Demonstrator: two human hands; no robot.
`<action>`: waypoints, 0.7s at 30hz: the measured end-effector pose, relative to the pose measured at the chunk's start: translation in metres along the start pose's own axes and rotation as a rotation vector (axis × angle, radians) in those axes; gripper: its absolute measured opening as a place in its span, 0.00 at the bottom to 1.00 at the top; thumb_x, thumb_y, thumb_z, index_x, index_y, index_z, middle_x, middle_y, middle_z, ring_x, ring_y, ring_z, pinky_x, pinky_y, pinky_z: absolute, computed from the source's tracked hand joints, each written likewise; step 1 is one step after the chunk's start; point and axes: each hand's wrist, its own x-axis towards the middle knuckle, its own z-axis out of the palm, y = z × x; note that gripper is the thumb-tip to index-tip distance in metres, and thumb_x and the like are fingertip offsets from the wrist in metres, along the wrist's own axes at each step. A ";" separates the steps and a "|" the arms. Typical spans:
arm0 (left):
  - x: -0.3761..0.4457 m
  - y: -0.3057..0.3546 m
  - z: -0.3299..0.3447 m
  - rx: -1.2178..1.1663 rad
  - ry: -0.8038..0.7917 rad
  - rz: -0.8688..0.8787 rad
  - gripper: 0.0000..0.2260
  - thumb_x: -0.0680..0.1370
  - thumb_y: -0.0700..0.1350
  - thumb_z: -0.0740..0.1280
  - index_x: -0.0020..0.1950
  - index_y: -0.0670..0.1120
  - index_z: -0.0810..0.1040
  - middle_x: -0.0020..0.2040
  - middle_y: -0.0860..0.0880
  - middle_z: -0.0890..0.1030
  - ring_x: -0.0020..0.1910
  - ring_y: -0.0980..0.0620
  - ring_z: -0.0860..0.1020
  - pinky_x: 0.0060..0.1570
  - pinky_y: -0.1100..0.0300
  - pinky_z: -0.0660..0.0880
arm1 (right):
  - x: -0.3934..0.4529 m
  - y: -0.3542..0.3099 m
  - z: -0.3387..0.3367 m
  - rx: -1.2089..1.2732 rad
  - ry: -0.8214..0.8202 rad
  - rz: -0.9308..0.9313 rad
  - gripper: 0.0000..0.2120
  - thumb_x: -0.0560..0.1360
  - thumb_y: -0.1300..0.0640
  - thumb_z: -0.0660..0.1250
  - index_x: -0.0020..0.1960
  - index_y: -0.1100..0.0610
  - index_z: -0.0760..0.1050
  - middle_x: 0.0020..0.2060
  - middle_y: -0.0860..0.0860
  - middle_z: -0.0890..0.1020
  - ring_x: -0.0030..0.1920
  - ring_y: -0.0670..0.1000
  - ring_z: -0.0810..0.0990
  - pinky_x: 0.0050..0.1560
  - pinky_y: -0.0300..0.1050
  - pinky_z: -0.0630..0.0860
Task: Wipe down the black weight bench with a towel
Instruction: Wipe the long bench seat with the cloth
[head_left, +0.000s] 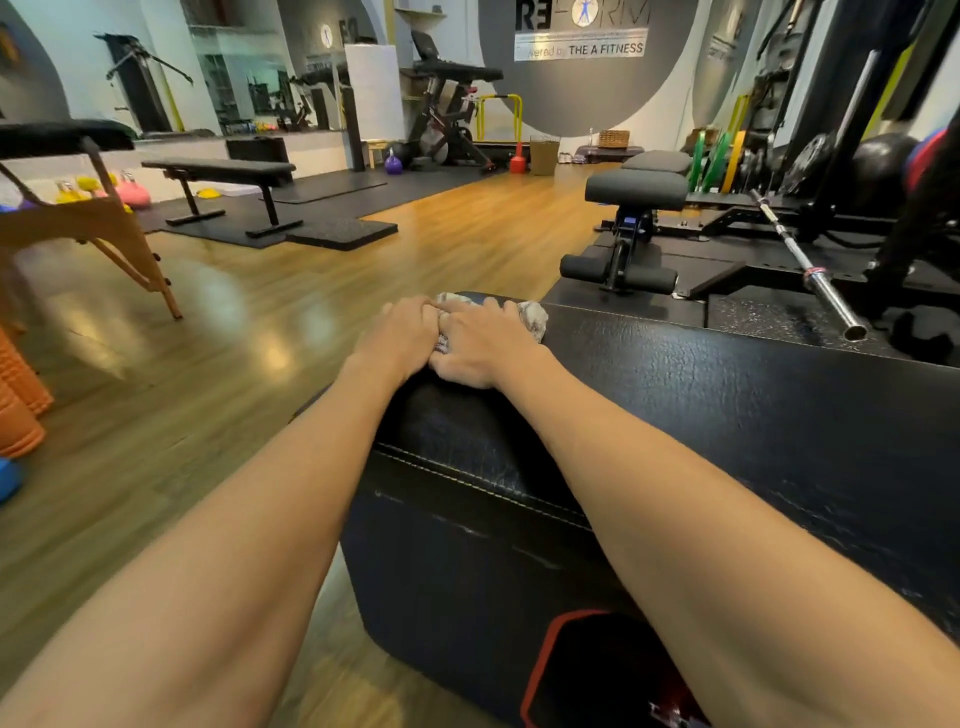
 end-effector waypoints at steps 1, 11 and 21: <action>-0.005 0.001 0.000 -0.002 0.000 0.000 0.28 0.70 0.51 0.47 0.58 0.46 0.80 0.58 0.40 0.81 0.58 0.38 0.77 0.59 0.47 0.73 | -0.006 -0.001 -0.002 0.003 -0.003 -0.004 0.25 0.77 0.45 0.58 0.69 0.55 0.72 0.75 0.51 0.66 0.66 0.66 0.68 0.62 0.61 0.63; -0.086 0.046 0.002 -0.084 0.000 -0.055 0.21 0.81 0.48 0.50 0.62 0.41 0.77 0.59 0.41 0.80 0.59 0.39 0.76 0.60 0.44 0.72 | -0.104 -0.005 -0.031 0.041 0.016 -0.030 0.24 0.76 0.45 0.59 0.68 0.54 0.73 0.69 0.53 0.71 0.61 0.64 0.71 0.59 0.59 0.66; -0.154 0.074 0.008 -0.143 0.087 -0.039 0.21 0.81 0.49 0.49 0.64 0.49 0.77 0.59 0.47 0.81 0.57 0.47 0.78 0.60 0.49 0.73 | -0.164 0.001 -0.033 0.025 0.064 -0.109 0.26 0.76 0.39 0.58 0.69 0.50 0.72 0.70 0.52 0.69 0.59 0.61 0.71 0.57 0.59 0.66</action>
